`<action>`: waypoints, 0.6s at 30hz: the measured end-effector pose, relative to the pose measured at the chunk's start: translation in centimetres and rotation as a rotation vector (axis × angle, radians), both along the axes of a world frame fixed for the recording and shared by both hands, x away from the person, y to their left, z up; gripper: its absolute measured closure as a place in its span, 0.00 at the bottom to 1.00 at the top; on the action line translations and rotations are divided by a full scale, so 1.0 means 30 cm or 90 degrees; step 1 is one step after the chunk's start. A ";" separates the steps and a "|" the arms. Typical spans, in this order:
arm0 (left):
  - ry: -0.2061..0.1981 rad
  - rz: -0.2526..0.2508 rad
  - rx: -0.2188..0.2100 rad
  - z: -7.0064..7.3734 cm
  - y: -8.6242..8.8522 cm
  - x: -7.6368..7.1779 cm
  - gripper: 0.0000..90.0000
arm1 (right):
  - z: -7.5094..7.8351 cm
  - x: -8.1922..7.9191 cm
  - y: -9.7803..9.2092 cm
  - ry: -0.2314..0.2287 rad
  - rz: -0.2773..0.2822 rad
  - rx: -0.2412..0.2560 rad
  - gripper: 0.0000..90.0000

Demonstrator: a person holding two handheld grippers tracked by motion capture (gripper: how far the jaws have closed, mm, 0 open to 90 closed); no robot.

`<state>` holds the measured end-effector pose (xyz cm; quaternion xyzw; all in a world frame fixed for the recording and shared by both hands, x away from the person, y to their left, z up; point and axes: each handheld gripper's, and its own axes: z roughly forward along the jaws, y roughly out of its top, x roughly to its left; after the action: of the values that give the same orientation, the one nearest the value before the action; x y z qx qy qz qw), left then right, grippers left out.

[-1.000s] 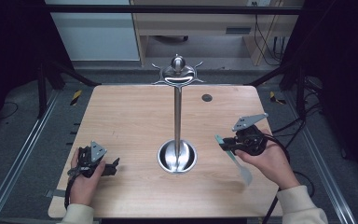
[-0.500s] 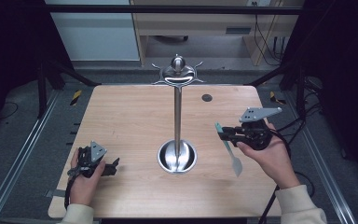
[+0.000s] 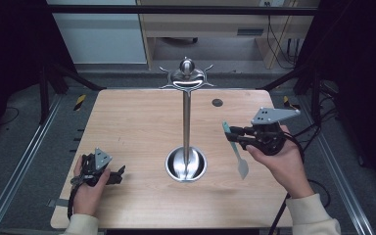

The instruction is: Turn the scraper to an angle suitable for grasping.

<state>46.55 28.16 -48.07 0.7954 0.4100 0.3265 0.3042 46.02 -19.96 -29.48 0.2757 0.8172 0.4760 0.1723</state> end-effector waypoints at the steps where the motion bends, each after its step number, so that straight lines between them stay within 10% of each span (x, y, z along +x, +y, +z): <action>1: 0.000 0.000 0.000 0.000 0.000 0.000 0.03 | 0.000 0.000 0.000 0.000 0.000 0.000 0.83; 18: -0.001 0.004 0.000 0.000 0.003 0.000 0.03 | 0.075 -0.020 -0.022 -0.039 -0.013 0.028 0.83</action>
<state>46.55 28.25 -48.05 0.7939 0.4122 0.3279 0.3038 45.41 -20.61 -27.24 0.2729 0.7978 0.5007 0.1959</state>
